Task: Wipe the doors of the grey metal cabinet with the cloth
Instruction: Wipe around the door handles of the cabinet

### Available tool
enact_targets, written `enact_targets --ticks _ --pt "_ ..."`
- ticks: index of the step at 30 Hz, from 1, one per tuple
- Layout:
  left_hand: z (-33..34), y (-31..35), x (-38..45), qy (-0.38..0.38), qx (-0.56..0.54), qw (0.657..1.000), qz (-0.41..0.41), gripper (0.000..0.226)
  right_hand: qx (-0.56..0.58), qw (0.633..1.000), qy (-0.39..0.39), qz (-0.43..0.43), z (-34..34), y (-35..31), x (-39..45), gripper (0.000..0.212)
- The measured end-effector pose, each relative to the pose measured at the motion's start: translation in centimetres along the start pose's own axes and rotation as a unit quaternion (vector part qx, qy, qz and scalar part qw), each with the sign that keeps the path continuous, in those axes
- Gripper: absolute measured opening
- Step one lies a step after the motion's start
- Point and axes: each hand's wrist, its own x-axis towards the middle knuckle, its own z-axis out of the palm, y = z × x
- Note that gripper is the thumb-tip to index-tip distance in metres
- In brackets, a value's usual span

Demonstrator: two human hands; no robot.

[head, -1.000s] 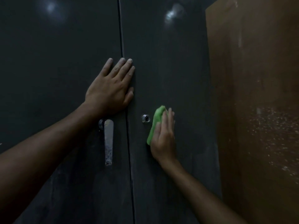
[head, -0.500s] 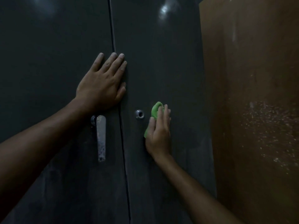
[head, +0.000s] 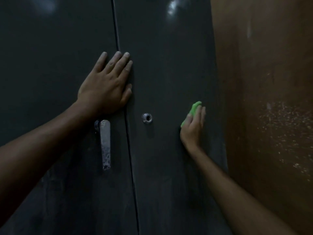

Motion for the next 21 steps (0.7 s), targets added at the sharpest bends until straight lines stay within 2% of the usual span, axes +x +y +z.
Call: enact_targets --ticks 2,4,5,8,10,11,13,16,18,19,20,21 --pt "0.1 0.0 -0.1 0.001 0.003 1.0 -0.003 0.076 0.002 0.984 -0.059 -0.167 -0.3 1.1 -5.3 0.059" --pt "0.2 0.0 -0.1 0.002 0.004 1.0 -0.001 0.076 -0.044 0.957 -0.111 -0.265 -1.6 5.3 -9.5 0.057" --pt "0.1 -0.1 -0.1 0.003 0.004 1.0 -0.001 0.075 -0.057 0.961 -0.109 -0.249 -2.4 7.4 -9.7 0.058" --pt "0.2 -0.1 -0.1 0.002 0.012 1.0 -0.002 0.075 -0.031 0.999 -0.033 -0.002 -3.7 10.0 -3.1 0.063" --pt "0.2 0.0 0.0 0.001 0.013 1.0 -0.003 0.075 -0.023 0.99 0.024 0.14 -3.6 9.1 3.5 0.058" --pt "0.2 0.0 0.1 0.001 0.012 1.0 -0.002 0.075 -0.014 0.985 0.036 0.17 -3.4 8.0 6.0 0.055" --pt "0.2 0.0 0.1 0.001 0.012 1.0 -0.001 0.075 -0.001 0.991 0.037 0.13 -2.6 4.7 6.8 0.055" --pt "0.3 0.0 0.0 0.002 0.014 1.0 -0.002 0.075 0.011 0.996 -0.031 -0.079 -1.3 4.0 -0.8 0.061" --pt "0.3 -0.1 0.0 -0.002 0.015 1.0 0.001 0.075 -0.022 0.982 -0.096 -0.163 -2.4 7.4 -5.5 0.06" --pt "0.3 -0.1 0.0 -0.001 0.016 1.0 0.001 0.075 -0.041 0.982 -0.094 -0.159 -3.1 9.5 -5.5 0.06" --pt "0.4 -0.2 0.0 0.002 0.017 1.0 0.0 0.074 -0.045 0.991 -0.068 -0.109 -3.9 11.2 -4.0 0.061" --pt "0.4 -0.2 -0.1 0.004 0.017 1.0 -0.002 0.074 -0.042 0.999 -0.021 -0.019 -4.5 12.4 -1.2 0.061"
